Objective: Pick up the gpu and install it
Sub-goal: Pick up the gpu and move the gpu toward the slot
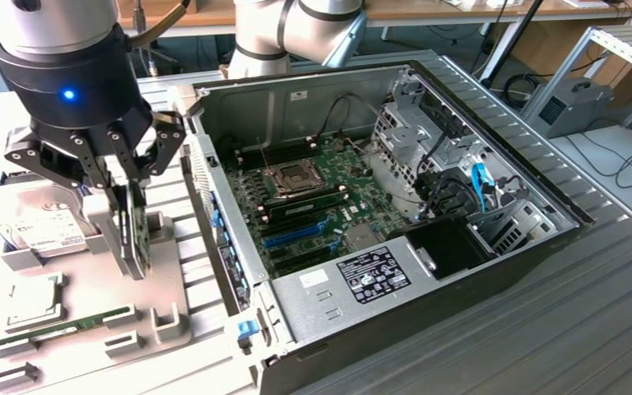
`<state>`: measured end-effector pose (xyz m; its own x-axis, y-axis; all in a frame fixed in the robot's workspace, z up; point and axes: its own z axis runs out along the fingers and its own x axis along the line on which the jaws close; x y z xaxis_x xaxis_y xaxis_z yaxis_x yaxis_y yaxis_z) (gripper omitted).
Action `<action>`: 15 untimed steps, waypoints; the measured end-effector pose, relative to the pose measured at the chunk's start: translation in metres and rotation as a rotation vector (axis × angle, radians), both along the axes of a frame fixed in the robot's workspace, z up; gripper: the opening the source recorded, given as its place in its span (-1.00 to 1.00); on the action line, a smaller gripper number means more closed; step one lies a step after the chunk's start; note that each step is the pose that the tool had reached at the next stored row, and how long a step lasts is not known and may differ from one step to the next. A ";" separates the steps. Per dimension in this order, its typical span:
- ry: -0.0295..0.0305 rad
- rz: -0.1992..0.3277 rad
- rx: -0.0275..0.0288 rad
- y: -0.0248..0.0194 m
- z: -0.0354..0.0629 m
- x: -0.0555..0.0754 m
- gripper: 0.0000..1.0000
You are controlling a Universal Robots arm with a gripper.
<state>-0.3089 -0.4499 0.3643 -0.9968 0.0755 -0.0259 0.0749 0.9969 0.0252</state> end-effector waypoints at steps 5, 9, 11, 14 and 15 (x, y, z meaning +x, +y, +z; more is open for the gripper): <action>0.0000 0.000 0.0000 0.0000 0.0027 0.000 -0.47; 0.0000 0.000 0.0000 0.0000 0.0047 0.000 -0.47; 0.0000 0.000 0.0001 0.0000 0.0054 0.000 -0.47; 0.0000 0.000 0.0000 0.0000 0.0062 0.000 -0.47; -0.0001 0.000 0.0001 0.0000 0.0064 0.000 -0.47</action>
<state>-0.3089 -0.4499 0.3707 -0.9968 0.0755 -0.0260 0.0749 0.9969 0.0254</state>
